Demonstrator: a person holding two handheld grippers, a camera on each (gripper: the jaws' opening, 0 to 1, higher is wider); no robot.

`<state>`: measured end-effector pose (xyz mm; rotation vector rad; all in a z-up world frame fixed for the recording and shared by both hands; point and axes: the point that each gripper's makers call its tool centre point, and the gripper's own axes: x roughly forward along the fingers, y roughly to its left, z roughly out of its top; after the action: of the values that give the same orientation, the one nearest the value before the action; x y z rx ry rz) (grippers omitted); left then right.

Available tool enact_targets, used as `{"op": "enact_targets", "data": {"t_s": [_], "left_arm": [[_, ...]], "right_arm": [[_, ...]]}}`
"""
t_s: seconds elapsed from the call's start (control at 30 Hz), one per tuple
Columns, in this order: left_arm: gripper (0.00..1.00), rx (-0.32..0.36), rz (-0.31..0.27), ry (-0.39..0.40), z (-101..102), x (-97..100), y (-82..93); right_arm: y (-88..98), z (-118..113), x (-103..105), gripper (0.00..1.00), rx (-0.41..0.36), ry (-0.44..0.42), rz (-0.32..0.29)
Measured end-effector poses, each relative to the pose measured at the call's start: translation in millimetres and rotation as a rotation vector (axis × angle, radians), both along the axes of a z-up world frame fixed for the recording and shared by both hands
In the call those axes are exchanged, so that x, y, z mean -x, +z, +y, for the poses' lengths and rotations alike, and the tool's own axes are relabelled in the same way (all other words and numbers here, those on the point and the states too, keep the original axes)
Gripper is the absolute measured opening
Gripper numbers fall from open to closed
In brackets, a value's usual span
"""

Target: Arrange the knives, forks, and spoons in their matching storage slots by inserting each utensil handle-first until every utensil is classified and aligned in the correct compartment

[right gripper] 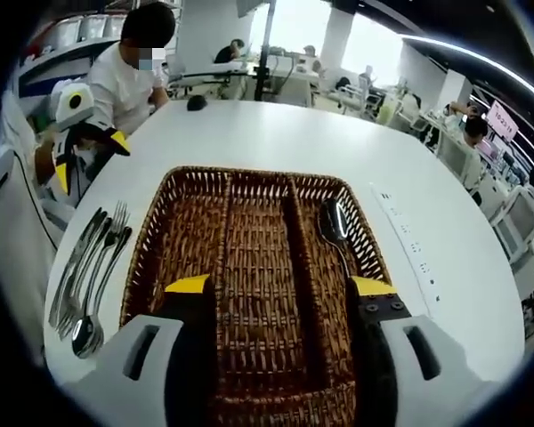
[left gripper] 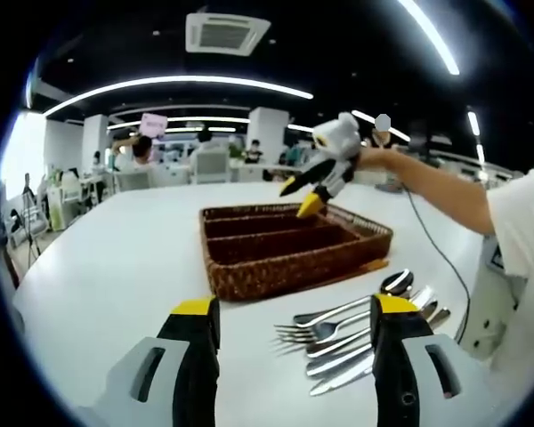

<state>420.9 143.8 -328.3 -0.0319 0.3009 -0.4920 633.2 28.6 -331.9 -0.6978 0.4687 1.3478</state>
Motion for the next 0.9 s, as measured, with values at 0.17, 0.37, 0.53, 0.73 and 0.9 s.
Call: {"op": "enact_targets", "data": {"t_s": [0.17, 0.37, 0.53, 0.73, 0.9], "left_arm": [[0.70, -0.004, -0.006, -0.006, -3.4, 1.8, 1.7], [0.70, -0.008, -0.009, -0.021, -10.4, 4.4, 3.1], [0.70, -0.009, -0.015, -0.038, -17.9, 6.6, 5.4], [0.70, -0.010, -0.025, -0.046, -20.5, 9.1, 9.8], [0.70, -0.014, -0.027, -0.052, -22.7, 11.8, 9.9]], "right_arm": [[4.2, -7.3, 15.2, 0.70, -0.020, -0.002, 0.001], [11.6, -15.8, 34.6, 0.79, -0.045, -0.009, 0.002], [17.7, -22.7, 52.0, 0.83, -0.061, -0.004, -0.010], [20.5, -28.9, 62.1, 0.88, -0.067, -0.005, -0.013], [18.7, -35.2, 71.3, 0.89, -0.066, -0.014, -0.017]]}}
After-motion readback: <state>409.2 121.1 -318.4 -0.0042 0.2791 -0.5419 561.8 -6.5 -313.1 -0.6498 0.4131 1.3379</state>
